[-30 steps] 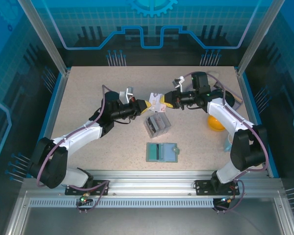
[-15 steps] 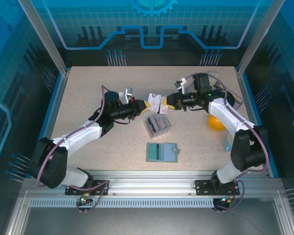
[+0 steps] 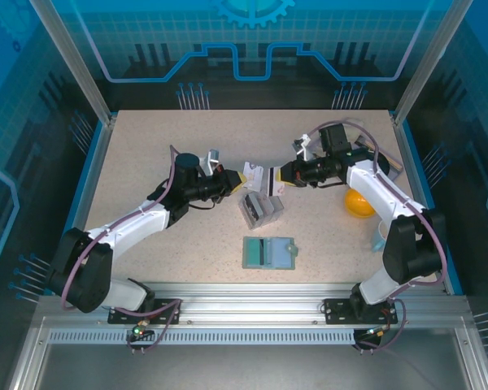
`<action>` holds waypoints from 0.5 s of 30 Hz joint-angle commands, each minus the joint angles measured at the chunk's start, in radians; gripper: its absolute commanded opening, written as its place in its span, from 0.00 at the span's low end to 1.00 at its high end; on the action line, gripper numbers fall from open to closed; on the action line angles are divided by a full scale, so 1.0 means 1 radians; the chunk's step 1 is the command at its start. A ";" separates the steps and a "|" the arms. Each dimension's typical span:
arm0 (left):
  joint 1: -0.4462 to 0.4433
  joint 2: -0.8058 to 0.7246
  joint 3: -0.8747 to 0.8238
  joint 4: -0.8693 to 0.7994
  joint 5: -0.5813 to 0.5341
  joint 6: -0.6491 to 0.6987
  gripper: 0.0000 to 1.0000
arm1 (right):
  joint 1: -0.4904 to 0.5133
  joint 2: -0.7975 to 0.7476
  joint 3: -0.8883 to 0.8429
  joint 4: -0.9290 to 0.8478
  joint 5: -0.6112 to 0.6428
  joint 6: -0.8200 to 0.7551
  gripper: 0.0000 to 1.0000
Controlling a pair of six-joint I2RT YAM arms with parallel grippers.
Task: Put the credit cards into the card holder
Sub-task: Place the credit card in the storage box.
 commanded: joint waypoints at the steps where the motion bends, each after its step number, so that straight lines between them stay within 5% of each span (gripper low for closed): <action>1: 0.006 -0.020 -0.013 -0.006 -0.008 0.017 0.00 | -0.001 0.014 0.043 -0.103 0.106 -0.094 0.07; 15: 0.000 -0.026 -0.018 -0.023 -0.022 -0.031 0.00 | 0.019 0.021 0.061 -0.141 0.173 -0.138 0.08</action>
